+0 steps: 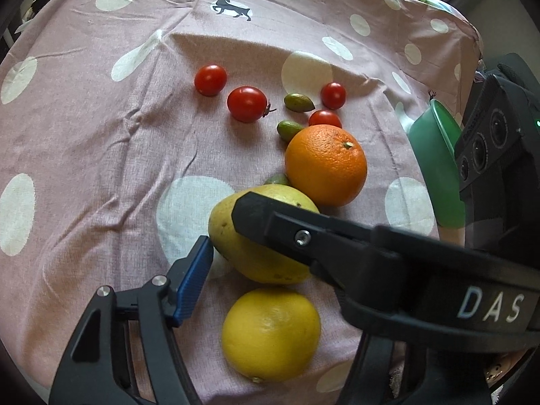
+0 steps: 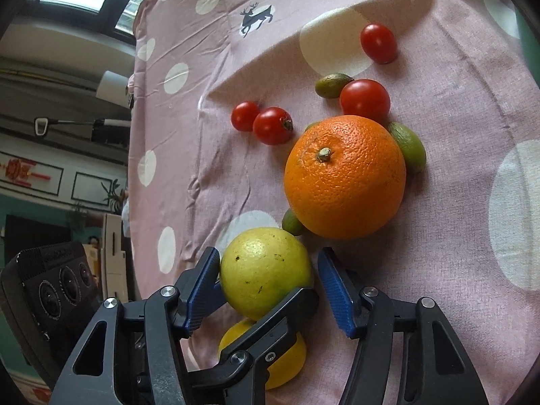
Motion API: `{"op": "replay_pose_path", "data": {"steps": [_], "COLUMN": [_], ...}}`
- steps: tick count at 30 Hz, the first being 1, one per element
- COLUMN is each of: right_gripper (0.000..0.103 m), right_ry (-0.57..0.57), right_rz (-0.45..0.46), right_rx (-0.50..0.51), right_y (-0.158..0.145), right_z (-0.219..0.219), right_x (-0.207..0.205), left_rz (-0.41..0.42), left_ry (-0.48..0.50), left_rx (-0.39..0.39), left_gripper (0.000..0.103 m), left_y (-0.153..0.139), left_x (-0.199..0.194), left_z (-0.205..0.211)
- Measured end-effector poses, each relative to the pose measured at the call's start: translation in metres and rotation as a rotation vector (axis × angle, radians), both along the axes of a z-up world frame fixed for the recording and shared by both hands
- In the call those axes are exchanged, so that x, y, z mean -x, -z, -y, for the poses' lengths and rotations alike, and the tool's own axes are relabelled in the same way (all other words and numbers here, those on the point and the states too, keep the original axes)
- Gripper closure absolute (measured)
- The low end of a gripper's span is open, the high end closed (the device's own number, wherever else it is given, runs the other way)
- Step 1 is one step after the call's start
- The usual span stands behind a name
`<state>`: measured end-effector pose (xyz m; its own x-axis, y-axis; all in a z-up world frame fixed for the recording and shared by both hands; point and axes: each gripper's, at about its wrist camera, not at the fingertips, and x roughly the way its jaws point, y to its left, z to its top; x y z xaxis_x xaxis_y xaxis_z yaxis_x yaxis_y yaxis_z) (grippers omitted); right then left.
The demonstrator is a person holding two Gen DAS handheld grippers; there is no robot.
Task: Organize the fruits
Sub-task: 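Lift the yellow-green pear off the cloth with the right gripper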
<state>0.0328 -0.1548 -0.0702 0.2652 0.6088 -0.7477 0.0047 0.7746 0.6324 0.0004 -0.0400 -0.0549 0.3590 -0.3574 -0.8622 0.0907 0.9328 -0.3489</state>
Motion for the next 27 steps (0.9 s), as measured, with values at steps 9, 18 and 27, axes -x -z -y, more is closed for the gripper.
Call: {"op": "replay_pose_path", "data": {"steps": [9,18,27], "right_gripper": [0.04,0.043,0.043], "right_ry": [0.009,0.008,0.008], "right_rz": [-0.009,-0.009,-0.006], "right_rx": [-0.026,-0.036,-0.034], "right_y": [0.0028,0.0021,0.0009], "right_z": [0.0028,0.0029,0.0038], "right_x": [-0.001,-0.0007,-0.0011], "left_rz": [0.001,0.008,0.019], "left_ry": [0.0,-0.001,-0.001], "left_rx": [0.006,0.01,0.015], "left_gripper": [0.036,0.036,0.036], "left_y": [0.0007,0.0012,-0.001], "left_x": [-0.0013,-0.0006,0.0016], "left_z": [-0.0003,-0.0001,-0.0004]}}
